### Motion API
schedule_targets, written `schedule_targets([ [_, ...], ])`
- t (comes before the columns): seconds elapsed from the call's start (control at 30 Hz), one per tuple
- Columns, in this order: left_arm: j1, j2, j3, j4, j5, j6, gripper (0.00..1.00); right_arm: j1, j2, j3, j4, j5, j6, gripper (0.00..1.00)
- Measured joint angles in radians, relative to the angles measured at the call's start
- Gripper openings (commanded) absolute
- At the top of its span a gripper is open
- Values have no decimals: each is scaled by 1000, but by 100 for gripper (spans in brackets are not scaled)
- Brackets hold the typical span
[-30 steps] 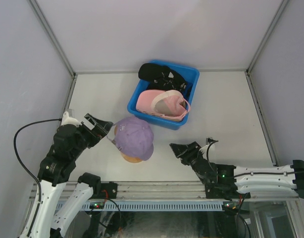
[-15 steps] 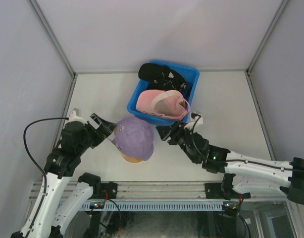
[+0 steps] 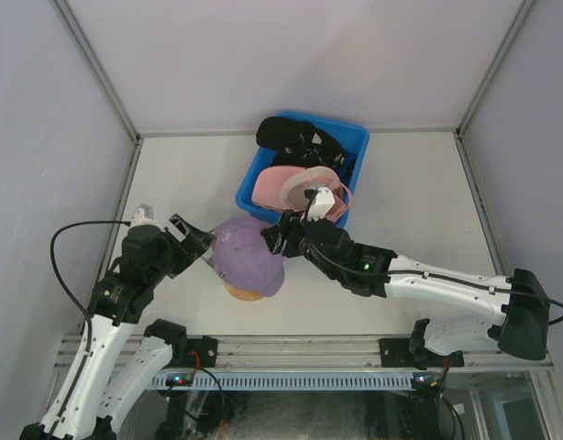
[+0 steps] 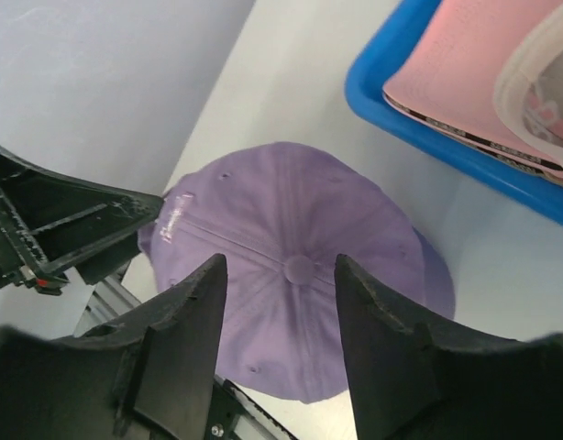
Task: Stack the hats
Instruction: Place the hat on the hat stand.
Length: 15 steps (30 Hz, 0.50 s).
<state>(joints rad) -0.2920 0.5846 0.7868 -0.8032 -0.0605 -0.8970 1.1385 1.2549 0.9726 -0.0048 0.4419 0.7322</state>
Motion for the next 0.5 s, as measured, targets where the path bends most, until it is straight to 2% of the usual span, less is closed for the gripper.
schedule_targets([
  [0.27, 1, 0, -13, 16, -28, 0, 78, -21, -24, -48, -102, 62, 69, 25],
  [0.5, 0, 25, -14, 11, -45, 12, 60, -91, 21, -58, -130, 56, 121, 18],
])
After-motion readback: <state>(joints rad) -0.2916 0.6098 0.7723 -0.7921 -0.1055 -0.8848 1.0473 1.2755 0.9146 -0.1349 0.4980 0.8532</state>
